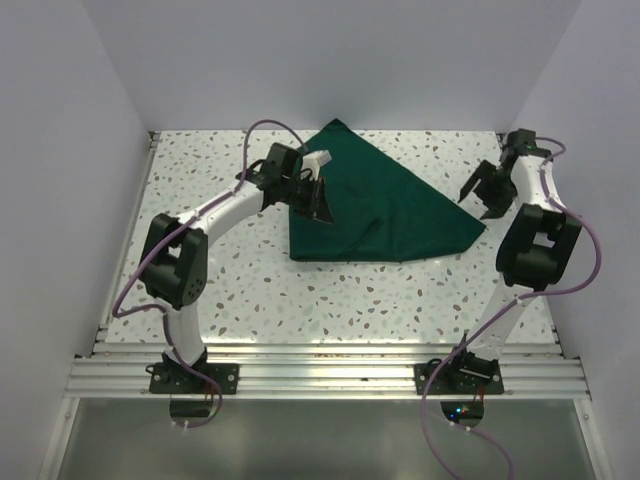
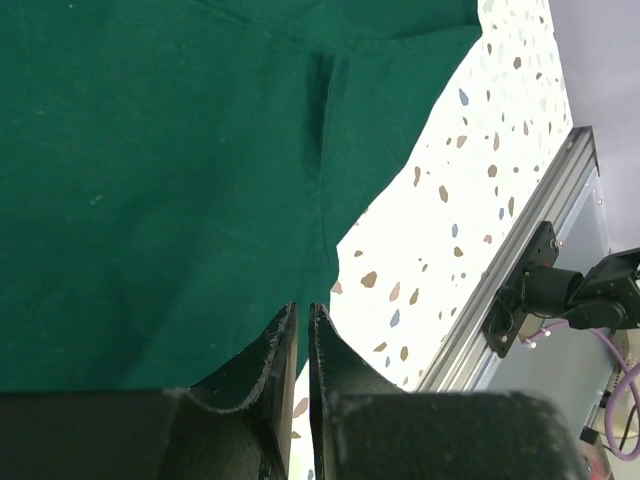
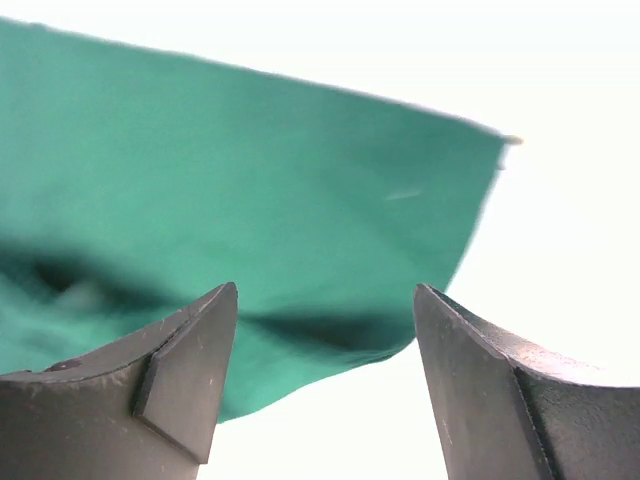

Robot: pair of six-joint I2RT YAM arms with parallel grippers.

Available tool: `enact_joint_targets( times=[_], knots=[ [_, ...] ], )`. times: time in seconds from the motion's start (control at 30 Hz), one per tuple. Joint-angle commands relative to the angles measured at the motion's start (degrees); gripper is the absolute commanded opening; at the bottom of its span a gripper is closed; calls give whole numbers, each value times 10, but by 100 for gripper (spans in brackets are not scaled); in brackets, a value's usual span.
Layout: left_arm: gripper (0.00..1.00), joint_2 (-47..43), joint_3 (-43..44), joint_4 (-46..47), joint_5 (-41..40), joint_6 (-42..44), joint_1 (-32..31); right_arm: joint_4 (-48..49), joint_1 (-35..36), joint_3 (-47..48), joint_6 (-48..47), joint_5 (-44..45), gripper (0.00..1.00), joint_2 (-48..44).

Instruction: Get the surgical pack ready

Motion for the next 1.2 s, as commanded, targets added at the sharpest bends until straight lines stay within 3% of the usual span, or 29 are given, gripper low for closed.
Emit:
enact_joint_targets(
  times=[0.0, 0.13, 0.27, 0.57, 0.83, 0.97, 1.1, 1.13, 1.17],
  knots=[
    [12, -30, 2, 5, -3, 24, 6, 42, -6, -46, 25, 38, 75, -24],
    [14, -40, 0, -3, -12, 35, 31, 84, -15, -74, 27, 108, 79, -36],
    [15, -46, -25, 9, 14, 26, 70, 102, -31, -64, 26, 113, 82, -6],
    [16, -44, -32, 18, -8, -6, 133, 113, -38, -42, 25, 120, 82, 62],
    [16, -26, -73, 73, 47, -73, 187, 108, -53, -36, 12, 112, 81, 98],
    [16, -13, -73, 79, 51, -86, 195, 135, -57, -60, -6, 88, 70, 92],
    [16, 2, -68, 90, 55, -100, 195, 159, -57, -62, -26, 28, 47, 104],
    [15, 4, -64, 91, 57, -102, 195, 175, -57, -73, -25, 12, 33, 99],
    [15, 8, -63, 91, 58, -106, 195, 184, -57, -78, -23, 9, 26, 94]
  ],
)
